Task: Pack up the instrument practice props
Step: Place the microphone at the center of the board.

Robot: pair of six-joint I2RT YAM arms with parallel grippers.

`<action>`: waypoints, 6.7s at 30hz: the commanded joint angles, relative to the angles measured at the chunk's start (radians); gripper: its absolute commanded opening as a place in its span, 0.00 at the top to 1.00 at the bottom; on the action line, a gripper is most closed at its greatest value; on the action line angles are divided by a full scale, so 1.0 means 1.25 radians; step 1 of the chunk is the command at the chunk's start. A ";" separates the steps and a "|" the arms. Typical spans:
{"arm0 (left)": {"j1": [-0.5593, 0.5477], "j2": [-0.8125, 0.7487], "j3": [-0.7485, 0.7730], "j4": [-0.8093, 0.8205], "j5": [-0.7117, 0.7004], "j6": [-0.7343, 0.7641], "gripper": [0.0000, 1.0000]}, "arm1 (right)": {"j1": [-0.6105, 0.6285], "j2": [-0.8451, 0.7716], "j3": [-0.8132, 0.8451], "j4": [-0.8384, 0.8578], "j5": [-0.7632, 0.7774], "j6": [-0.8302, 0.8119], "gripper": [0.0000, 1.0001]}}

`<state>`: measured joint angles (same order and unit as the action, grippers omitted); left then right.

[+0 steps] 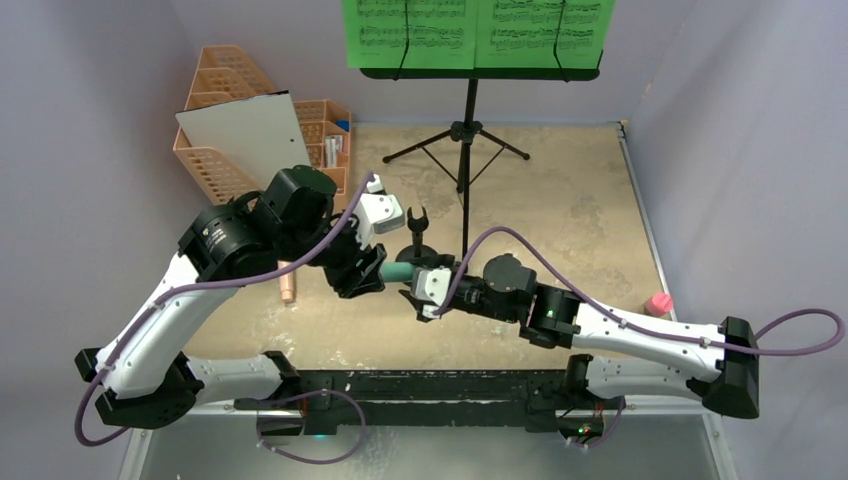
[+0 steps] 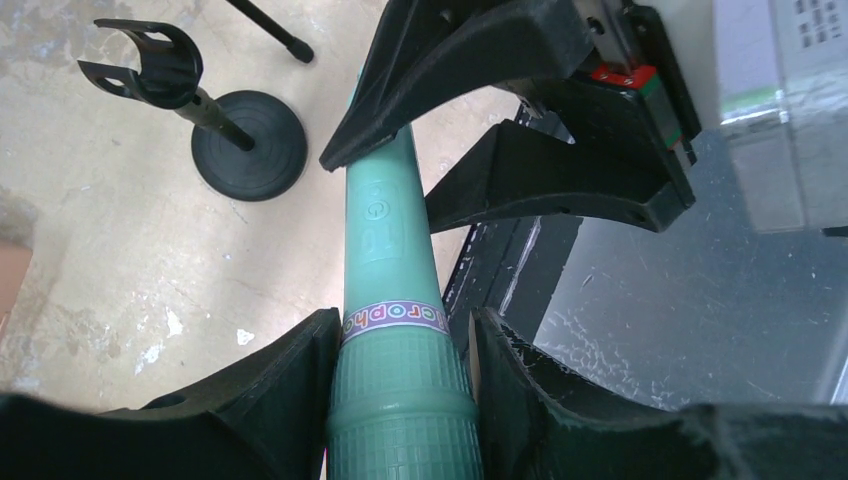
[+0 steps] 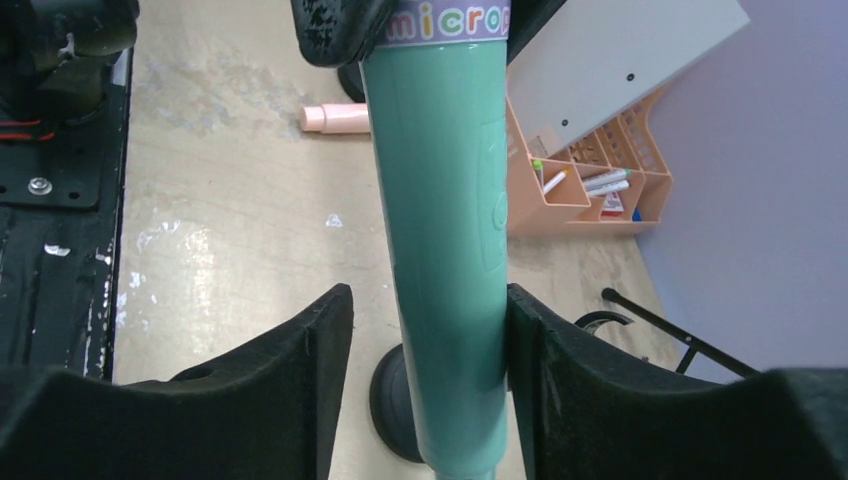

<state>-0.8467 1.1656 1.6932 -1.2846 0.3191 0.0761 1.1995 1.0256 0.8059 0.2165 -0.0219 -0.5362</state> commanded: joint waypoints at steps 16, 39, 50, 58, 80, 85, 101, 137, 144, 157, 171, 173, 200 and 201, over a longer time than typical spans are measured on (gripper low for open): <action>0.000 -0.026 0.002 0.052 -0.018 0.018 0.85 | 0.002 0.038 -0.022 0.095 -0.028 0.052 1.00; -0.001 -0.413 -0.288 0.569 -0.548 -0.191 0.21 | -0.012 0.157 -0.042 0.342 0.180 0.579 1.00; 0.000 -0.445 -0.547 0.717 -0.498 -0.400 0.23 | -0.013 0.183 -0.049 0.434 0.287 0.801 1.00; 0.000 -0.398 -0.660 0.862 -0.432 -0.509 0.25 | -0.012 0.188 -0.062 0.478 0.265 0.816 1.00; 0.000 -0.313 -0.741 0.991 -0.464 -0.521 1.00 | -0.013 0.223 -0.113 0.575 0.196 0.772 0.89; 0.000 -0.288 -0.691 0.891 -0.562 -0.431 1.00 | -0.012 0.177 -0.160 0.607 0.170 0.707 0.63; 0.226 -0.151 -0.667 0.727 -0.600 -0.298 1.00 | -0.013 -0.005 -0.357 0.698 0.257 0.556 0.14; 0.574 0.333 -0.581 0.687 -0.481 -0.231 0.65 | -0.012 -0.112 -0.476 0.801 0.340 0.545 0.11; 0.582 0.355 -0.579 0.685 -0.466 -0.243 0.60 | -0.012 -0.106 -0.473 0.793 0.344 0.550 0.11; 0.619 0.384 -0.547 0.701 -0.444 -0.260 0.58 | -0.012 -0.101 -0.465 0.782 0.344 0.550 0.11; 0.632 0.376 -0.540 0.700 -0.398 -0.265 0.48 | -0.012 -0.112 -0.447 0.746 0.348 0.538 0.11; 0.632 0.361 -0.541 0.700 -0.393 -0.265 0.48 | -0.012 -0.119 -0.440 0.734 0.348 0.532 0.11; 0.478 -0.047 -0.752 0.954 -0.022 -0.318 0.41 | -0.012 -0.272 -0.430 0.529 0.457 0.446 0.10; 0.463 -0.061 -0.763 0.970 -0.023 -0.329 0.41 | -0.012 -0.269 -0.434 0.538 0.467 0.441 0.10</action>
<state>-0.1890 1.1629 0.7769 -0.1917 0.2596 -0.2840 1.1801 0.6926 0.2596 0.8639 0.4927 0.0509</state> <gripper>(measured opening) 0.584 0.900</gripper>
